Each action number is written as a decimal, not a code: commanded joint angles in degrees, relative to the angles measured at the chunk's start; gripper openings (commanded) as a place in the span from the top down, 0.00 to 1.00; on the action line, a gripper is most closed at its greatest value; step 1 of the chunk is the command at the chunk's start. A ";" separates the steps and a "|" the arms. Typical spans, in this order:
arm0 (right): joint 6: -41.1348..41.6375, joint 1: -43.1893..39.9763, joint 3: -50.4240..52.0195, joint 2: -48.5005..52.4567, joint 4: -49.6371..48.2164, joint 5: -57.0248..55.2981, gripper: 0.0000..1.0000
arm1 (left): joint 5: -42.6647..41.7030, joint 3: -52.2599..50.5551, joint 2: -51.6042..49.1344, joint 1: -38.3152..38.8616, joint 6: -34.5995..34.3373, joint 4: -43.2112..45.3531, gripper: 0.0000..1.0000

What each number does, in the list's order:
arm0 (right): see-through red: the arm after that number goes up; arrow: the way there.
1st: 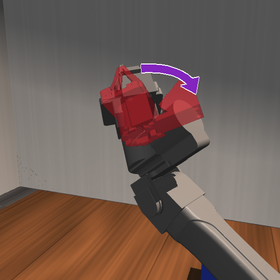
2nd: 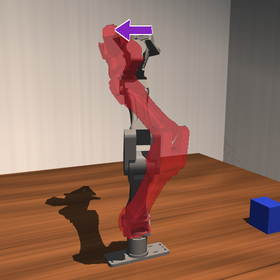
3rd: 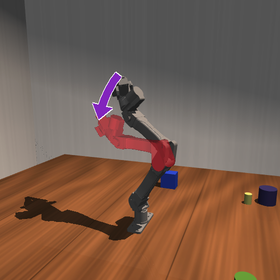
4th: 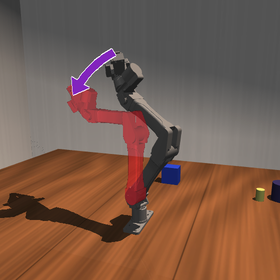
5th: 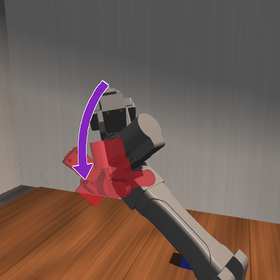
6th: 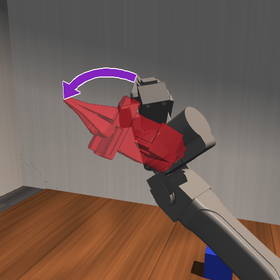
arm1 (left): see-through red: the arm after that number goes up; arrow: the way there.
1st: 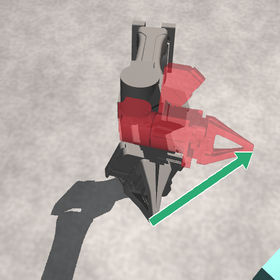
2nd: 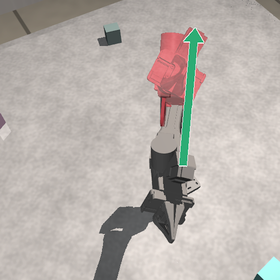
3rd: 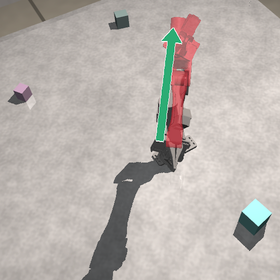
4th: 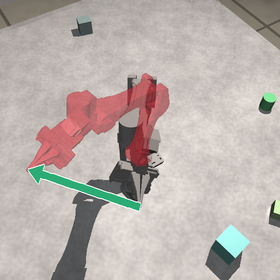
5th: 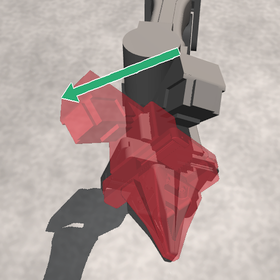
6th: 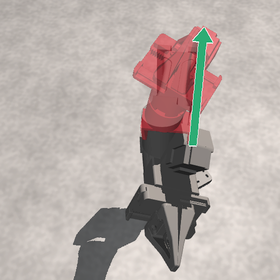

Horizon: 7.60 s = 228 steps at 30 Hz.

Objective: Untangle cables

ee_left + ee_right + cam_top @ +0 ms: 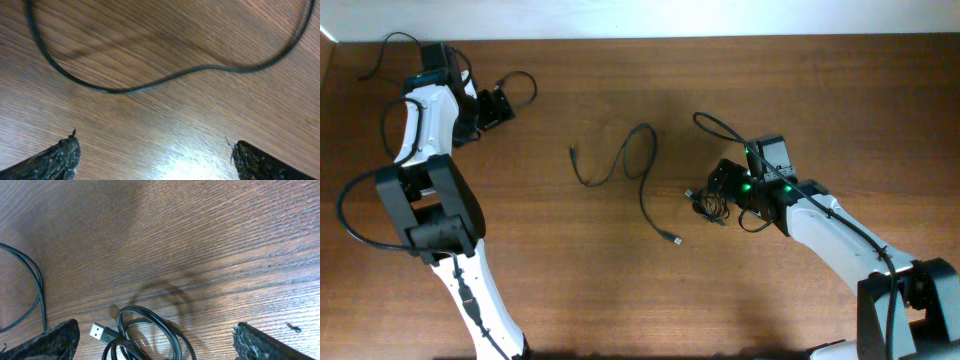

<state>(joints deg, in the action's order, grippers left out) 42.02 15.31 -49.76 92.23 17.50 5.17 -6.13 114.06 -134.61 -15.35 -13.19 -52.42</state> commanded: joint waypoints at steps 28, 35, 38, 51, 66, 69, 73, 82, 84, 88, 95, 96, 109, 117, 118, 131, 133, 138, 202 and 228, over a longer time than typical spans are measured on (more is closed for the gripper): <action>-0.20 0.02 -0.39 0.11 -0.13 -1.36 0.01 | 14.10 -1.49 -11.43 -0.94 21.88 34.16 0.24; -0.20 0.02 -0.39 0.11 -0.11 -1.36 0.02 | 14.08 4.81 -8.52 -0.22 19.02 37.83 0.13; -0.20 0.02 -0.39 0.15 0.09 -1.36 0.02 | 14.12 7.28 -4.07 -0.28 17.64 37.81 0.04; -0.20 0.02 -0.39 0.15 0.26 -1.60 0.02 | -1.62 7.28 1.66 -0.02 12.26 23.19 0.01; -0.22 -0.09 -0.46 -5.49 4.98 -4.52 0.02 | -17.57 -0.59 12.37 12.31 3.82 -7.93 0.01; -0.20 -2.32 -0.46 -13.94 12.72 -6.03 0.01 | -17.55 -0.74 12.37 14.75 3.82 -8.61 0.01; -0.20 -6.58 -0.46 -21.05 17.68 -12.13 0.01 | -9.38 -0.74 12.37 16.31 3.80 -8.50 0.01; 0.28 -7.08 -0.44 -12.66 14.05 -10.47 0.01 | -6.05 -0.74 12.37 16.48 3.80 -8.63 0.01; 0.24 -7.08 -0.44 -12.20 12.33 -3.08 0.01 | -10.86 -0.74 12.37 16.48 3.15 -11.61 0.01; 0.26 -7.08 -0.44 -12.20 10.12 3.69 0.02 | -20.81 -0.79 11.80 20.55 8.15 -12.83 0.01; 0.20 -7.08 -0.39 -12.02 10.19 3.19 0.01 | -6.60 -7.13 11.52 32.33 0.39 -15.08 0.11; 0.20 -7.08 -0.39 -11.91 10.19 3.19 0.02 | -3.72 -8.68 11.52 33.66 0.42 -14.53 0.11; 0.20 -7.08 -0.42 -3.87 9.68 3.26 0.01 | 10.86 -11.37 15.65 38.12 4.24 -6.58 1.00; -12.11 -7.08 -0.42 -3.89 2.67 24.17 0.02 | -1.60 -10.62 29.42 38.07 4.24 -8.09 0.87; -13.57 -7.08 -0.42 -3.89 1.66 28.52 0.01 | -1.60 -10.75 29.38 38.07 4.24 -8.07 0.82; -26.80 -7.08 -0.42 -3.87 -1.88 44.15 0.02 | -2.89 -10.84 29.35 38.07 3.63 -7.23 0.83; -26.80 -7.08 -0.42 -3.87 -1.97 44.11 0.02 | 1.14 -10.84 29.35 38.07 3.61 -7.45 0.83; -26.77 -7.08 -0.42 -3.87 -1.95 43.65 0.02 | -0.50 -10.84 29.38 38.10 3.63 -7.43 0.71; -15.87 -7.02 -0.42 -3.87 -5.90 50.10 0.02 | -23.58 -16.79 32.11 30.36 2.82 -5.77 1.00; -12.37 -7.04 -0.42 -3.87 2.01 23.78 0.59 | -13.38 -16.79 32.09 29.38 -0.70 -15.39 1.00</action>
<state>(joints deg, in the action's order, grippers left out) 29.87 8.56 -49.93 88.14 19.68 28.71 -15.53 97.06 -102.80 15.05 -15.35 -67.92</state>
